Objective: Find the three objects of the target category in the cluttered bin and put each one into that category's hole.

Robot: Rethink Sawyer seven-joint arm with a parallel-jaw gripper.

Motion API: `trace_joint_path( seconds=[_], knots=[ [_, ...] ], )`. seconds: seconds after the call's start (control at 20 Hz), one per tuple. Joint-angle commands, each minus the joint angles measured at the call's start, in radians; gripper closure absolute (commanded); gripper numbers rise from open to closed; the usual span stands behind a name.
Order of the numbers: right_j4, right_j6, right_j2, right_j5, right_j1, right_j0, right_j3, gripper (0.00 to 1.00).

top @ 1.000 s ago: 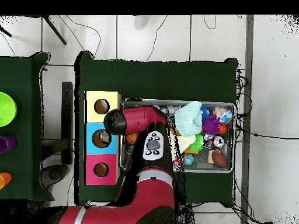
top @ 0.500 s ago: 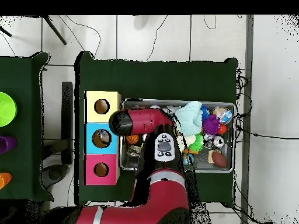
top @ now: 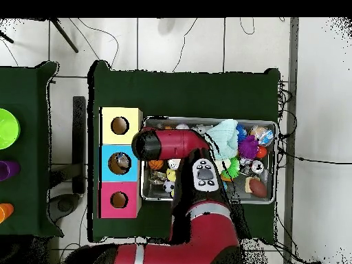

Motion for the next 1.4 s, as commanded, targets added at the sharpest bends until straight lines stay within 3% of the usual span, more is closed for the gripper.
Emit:
trace_joint_path(
  seconds=[0.05,0.4,0.8,1.4],
  knots=[
    [0.003,0.068,0.182,-0.121,0.019,-0.068,0.105,0.0],
    [-0.034,0.077,0.17,-0.196,0.033,-0.062,0.109,0.0],
    [-0.04,0.072,0.128,-0.191,0.033,-0.029,0.092,0.0],
    [-0.025,0.115,-0.032,-0.198,0.052,0.102,0.035,0.0]
  ],
)
